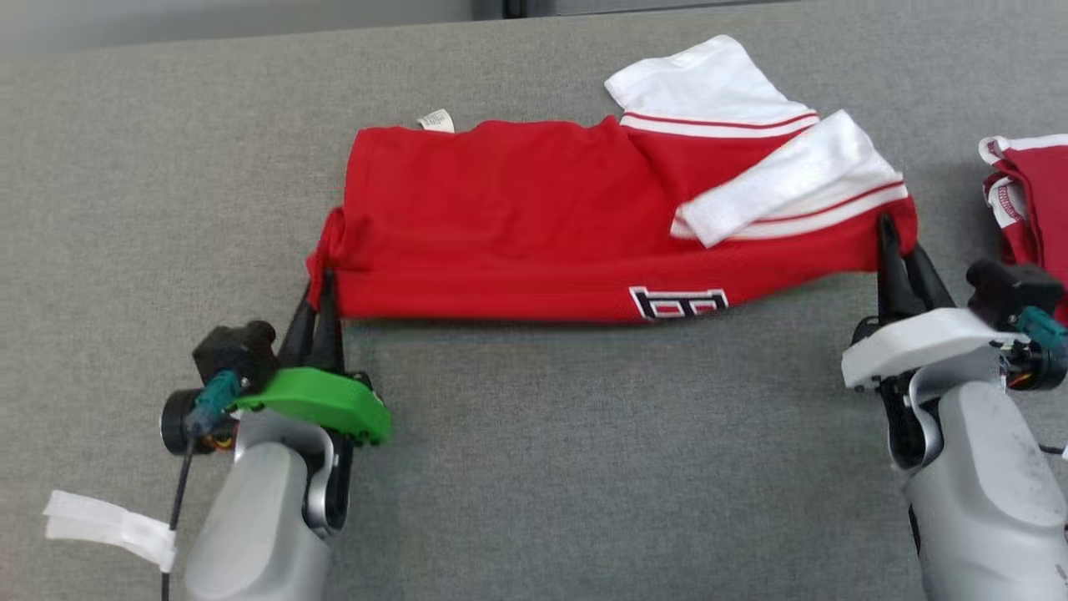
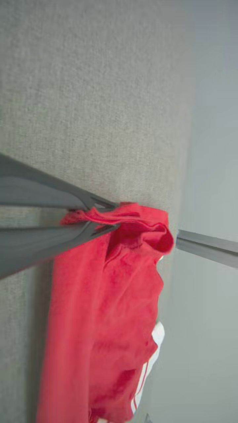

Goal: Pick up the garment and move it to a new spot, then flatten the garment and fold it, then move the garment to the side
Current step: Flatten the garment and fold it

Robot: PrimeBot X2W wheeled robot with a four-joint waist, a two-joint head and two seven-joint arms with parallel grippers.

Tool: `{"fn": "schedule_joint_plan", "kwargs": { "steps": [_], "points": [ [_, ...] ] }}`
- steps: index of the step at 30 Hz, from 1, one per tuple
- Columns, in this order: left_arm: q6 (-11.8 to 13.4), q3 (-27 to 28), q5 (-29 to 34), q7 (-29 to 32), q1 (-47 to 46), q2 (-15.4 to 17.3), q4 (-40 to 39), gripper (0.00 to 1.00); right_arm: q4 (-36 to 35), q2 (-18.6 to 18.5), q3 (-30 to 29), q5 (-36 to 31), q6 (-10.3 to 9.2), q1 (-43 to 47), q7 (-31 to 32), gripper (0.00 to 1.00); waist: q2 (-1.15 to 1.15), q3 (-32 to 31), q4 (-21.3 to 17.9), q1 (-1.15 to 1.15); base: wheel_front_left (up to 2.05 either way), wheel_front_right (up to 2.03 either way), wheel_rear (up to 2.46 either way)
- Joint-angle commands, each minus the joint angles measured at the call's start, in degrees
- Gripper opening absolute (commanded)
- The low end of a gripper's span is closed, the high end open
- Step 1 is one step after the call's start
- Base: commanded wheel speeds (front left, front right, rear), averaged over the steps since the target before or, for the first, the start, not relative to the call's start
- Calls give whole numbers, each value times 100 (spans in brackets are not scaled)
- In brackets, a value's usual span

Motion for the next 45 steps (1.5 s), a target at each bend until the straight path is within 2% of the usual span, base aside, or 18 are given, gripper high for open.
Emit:
{"fn": "schedule_joint_plan", "kwargs": {
  "steps": [1, 6, 14, 23, 24, 25, 26, 30, 35, 45],
  "points": [
    [-15, 120, 88, 1, -93, 40, -112, 0, -50, -35, -21, 74, -5, -87, 3, 0, 0, -215, 1, 0, 0, 0, 0],
    [-38, 310, 150, 0, 154, 39, -289, 0, 30, -104, 7, 318, -7, -85, 3, 0, 0, -638, -30, 0, 0, 0, 0],
    [91, 71, -159, 0, 1228, 46, 66, 0, 432, -181, 18, 615, -8, 984, 2, 0, 0, -1131, -69, 0, 0, 0, 0],
    [414, -288, -521, 0, 2464, 54, 75, 0, 497, -173, -63, 603, -10, 2146, 2, 0, 0, -1311, -78, 0, 0, 0, 0],
    [439, -298, -526, 0, 2520, 54, 55, 72, 497, -174, -79, 589, -10, 2186, 2, 22, 0, -1310, -76, 0, 0, 0, 0],
    [469, -312, -527, 0, 2566, 54, 48, 100, 499, -177, -87, 556, -10, 2217, 2, 49, 0, -1303, -75, 0, 0, 0, 0],
    [490, -308, -515, 1, 2577, 53, 24, 100, 503, -172, -72, 539, -10, 2230, 2, 100, 0, -1294, -75, 0, 0, 0, 0],
    [537, -247, -332, 0, 2284, 35, -181, 100, 388, -229, 16, 330, -7, 2017, 2, 100, 0, -1165, -44, 0, 0, 0, 0],
    [342, -216, 80, 0, 1545, 62, -29, 100, 322, -295, 123, 185, -7, 1484, 2, 100, 0, -870, 11, 0, 0, 0, 0],
    [-14, -157, 343, 0, -471, 235, 1266, 100, 695, -498, 765, -92, -7, -74, 107, 100, 0, -126, 35, 0, 0, 0, 0]
  ]
}}
